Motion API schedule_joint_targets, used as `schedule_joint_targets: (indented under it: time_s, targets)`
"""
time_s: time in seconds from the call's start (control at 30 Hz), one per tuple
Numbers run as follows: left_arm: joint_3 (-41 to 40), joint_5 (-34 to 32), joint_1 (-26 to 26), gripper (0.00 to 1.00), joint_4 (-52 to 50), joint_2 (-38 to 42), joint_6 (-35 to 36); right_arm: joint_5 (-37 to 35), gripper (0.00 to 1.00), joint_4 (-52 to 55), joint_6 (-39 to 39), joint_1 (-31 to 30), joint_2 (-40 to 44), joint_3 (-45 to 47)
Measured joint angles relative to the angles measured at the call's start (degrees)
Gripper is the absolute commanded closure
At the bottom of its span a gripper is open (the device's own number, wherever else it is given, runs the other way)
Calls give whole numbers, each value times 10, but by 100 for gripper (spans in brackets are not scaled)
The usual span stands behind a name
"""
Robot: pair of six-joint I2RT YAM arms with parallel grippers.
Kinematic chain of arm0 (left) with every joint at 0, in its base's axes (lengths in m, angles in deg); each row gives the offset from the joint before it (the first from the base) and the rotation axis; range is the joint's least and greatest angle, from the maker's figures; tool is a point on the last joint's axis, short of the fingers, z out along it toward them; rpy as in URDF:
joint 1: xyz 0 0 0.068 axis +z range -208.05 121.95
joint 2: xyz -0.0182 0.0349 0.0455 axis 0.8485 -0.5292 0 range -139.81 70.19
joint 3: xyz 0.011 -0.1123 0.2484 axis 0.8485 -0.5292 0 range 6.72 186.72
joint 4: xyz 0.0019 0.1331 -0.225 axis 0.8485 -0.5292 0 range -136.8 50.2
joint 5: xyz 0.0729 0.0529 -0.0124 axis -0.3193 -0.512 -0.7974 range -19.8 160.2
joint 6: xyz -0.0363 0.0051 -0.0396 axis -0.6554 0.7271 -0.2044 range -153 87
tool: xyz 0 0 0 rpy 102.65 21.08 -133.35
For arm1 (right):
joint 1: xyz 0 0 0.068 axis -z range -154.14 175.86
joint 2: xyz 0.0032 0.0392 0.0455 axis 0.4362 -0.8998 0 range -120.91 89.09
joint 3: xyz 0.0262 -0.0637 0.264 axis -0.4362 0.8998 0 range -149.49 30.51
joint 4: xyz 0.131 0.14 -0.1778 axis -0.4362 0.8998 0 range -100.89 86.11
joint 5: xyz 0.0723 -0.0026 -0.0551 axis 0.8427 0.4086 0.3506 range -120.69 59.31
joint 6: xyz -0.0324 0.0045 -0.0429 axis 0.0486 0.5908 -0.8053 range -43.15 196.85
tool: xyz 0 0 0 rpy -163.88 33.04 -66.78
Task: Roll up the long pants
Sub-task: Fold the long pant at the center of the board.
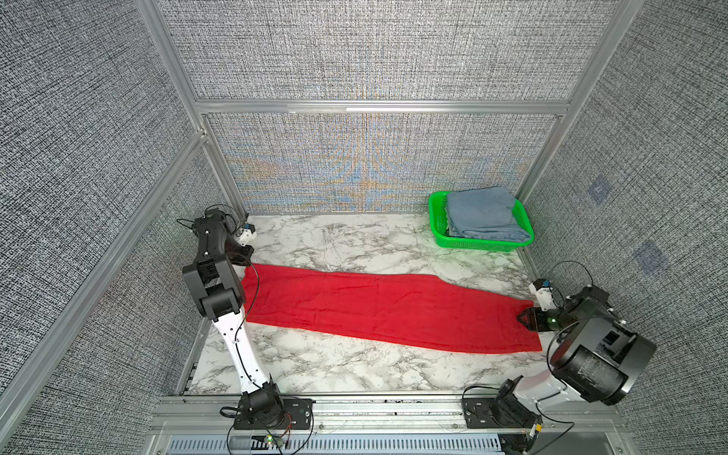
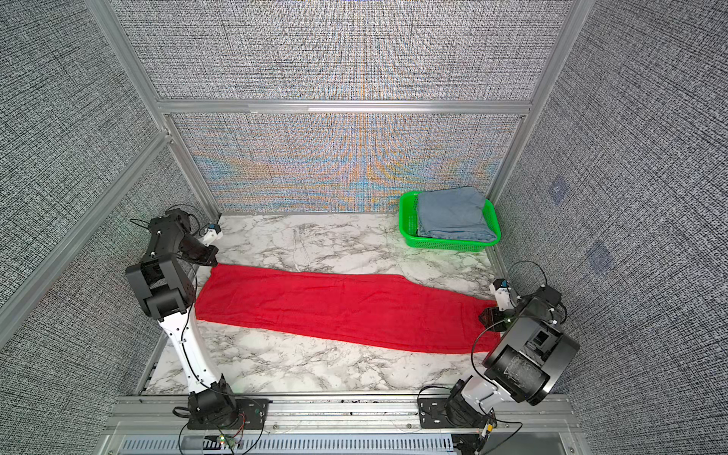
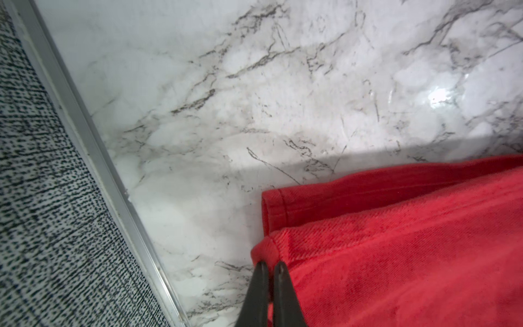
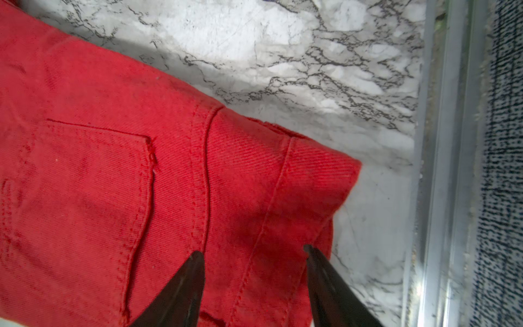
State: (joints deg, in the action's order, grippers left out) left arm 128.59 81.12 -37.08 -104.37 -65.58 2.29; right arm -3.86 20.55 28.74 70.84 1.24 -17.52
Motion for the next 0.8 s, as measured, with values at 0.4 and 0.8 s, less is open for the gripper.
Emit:
schedule_joint_targets:
  time_s: [0.4,0.8]
  targets:
    - [-47,-22,0,5,22,19,-14,0,39,-3,2,0,2,0]
    - [-254,-32,0,8,45,160,2,-8,38,-3,2,5,14,0]
